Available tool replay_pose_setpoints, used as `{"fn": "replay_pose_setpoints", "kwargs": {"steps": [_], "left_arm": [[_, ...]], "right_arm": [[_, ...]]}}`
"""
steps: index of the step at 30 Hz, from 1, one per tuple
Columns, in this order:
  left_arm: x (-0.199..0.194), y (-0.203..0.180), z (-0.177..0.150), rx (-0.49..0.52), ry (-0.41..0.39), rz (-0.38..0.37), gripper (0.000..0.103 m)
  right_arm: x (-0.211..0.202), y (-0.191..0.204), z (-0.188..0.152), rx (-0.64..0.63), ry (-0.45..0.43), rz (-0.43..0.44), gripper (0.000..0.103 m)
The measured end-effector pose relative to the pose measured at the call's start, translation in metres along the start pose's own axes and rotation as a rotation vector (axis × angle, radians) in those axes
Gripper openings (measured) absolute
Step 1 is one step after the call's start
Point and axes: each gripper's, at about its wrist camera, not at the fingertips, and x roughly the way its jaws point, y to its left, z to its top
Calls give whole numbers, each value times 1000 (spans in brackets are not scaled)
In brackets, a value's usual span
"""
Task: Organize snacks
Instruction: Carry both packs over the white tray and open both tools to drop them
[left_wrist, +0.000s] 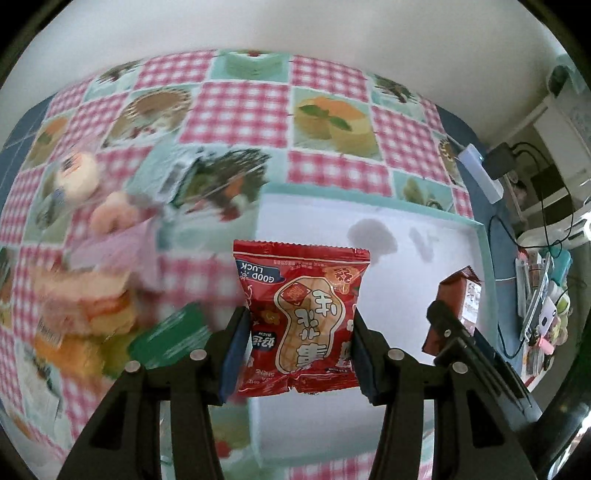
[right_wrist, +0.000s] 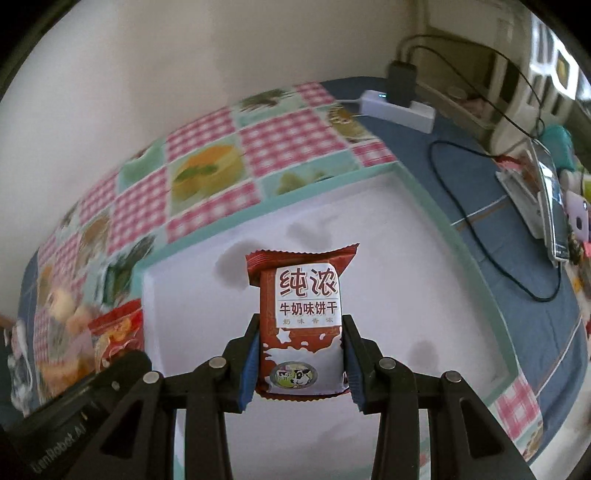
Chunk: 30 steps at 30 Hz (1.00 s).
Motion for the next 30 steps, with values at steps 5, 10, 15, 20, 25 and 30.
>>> {"fn": "replay_pose_setpoints", "kwargs": {"steps": [5, 10, 15, 20, 25, 30], "left_arm": [[9, -18, 20, 29, -44, -23, 53], [13, -22, 26, 11, -44, -67, 81], [5, -15, 22, 12, -46, -16, 81], [-16, 12, 9, -24, -95, 74, 83], [-45, 29, -10, -1, -176, 204, 83], [-60, 42, -35, 35, -234, 297, 83]], "right_arm": [[14, -20, 17, 74, -17, -56, 42], [21, -28, 23, 75, -18, -85, 43], [18, -23, 20, 25, -28, -91, 43], [10, -17, 11, -23, -27, -81, 55], [4, -17, -9, -38, 13, -84, 60], [-10, -17, -26, -6, 38, -48, 66]]}}
